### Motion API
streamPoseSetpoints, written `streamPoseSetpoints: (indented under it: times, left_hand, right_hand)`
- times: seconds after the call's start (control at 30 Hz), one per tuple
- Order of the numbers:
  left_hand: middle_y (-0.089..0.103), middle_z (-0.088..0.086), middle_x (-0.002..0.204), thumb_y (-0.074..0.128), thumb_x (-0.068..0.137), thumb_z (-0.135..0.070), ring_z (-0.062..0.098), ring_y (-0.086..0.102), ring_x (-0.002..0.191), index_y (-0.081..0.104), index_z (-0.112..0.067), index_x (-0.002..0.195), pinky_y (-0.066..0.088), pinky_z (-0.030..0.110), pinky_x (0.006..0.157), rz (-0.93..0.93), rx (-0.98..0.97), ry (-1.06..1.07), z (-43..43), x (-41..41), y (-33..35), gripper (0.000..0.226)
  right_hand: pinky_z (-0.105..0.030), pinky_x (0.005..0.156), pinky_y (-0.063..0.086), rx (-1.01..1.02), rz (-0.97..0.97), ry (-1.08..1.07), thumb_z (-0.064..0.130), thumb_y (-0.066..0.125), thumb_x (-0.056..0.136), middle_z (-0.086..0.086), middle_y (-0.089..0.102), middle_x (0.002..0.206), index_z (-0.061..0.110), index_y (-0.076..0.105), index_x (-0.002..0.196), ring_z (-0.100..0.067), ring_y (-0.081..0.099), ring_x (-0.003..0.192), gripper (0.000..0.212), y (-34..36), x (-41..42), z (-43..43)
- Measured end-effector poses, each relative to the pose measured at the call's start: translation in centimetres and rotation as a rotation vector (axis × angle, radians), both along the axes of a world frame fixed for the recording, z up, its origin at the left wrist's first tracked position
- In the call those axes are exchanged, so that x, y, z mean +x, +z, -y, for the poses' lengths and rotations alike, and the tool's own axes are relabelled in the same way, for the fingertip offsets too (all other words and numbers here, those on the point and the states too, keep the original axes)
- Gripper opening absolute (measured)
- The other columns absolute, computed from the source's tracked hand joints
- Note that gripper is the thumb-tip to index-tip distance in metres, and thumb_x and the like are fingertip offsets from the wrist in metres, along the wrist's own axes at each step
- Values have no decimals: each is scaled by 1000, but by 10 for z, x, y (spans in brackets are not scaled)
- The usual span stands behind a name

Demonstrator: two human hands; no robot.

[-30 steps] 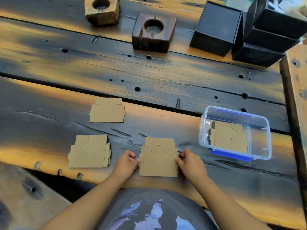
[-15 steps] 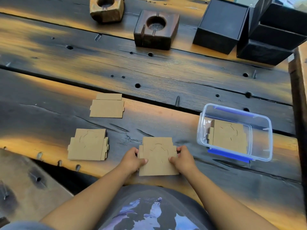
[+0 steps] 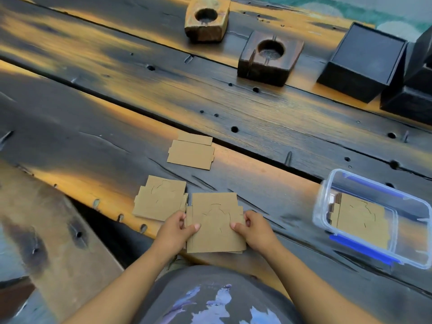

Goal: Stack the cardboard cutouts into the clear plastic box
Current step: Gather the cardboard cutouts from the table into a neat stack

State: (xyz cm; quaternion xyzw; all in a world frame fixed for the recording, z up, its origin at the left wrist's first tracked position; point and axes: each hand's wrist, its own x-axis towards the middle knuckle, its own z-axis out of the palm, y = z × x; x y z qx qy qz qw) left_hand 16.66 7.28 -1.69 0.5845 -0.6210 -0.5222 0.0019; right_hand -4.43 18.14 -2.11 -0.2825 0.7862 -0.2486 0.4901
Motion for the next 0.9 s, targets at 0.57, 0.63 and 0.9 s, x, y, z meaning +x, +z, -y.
streamPoseSetpoints:
  times: [0.57, 0.63, 0.9]
  left_hand:
    - [58, -6, 85, 69, 84, -38, 12, 57, 77, 52, -25, 96, 49, 32, 66, 122, -232, -204, 143, 102, -11, 25]
    - [59, -5, 95, 68, 84, -38, 15, 60, 85, 53, -23, 98, 53, 37, 75, 129, -217, -226, 146, 103, -17, 26]
    - [59, -5, 98, 68, 85, -34, 12, 58, 85, 48, -26, 98, 49, 30, 68, 125, -182, -230, 145, 107, -26, 25]
  right_hand:
    - [-26, 53, 32, 91, -218, -71, 35, 69, 83, 9, 49, 72, 22, 41, 82, -11, 47, 66, 31, 6, 123, 128]
    - [-26, 54, 32, 126, -220, -58, 35, 68, 84, 11, 48, 75, 20, 41, 86, -16, 49, 74, 31, 4, 127, 132]
    - [-34, 62, 37, 221, -232, -49, 39, 67, 84, 3, 53, 83, 16, 42, 94, -20, 51, 79, 35, -6, 132, 138]
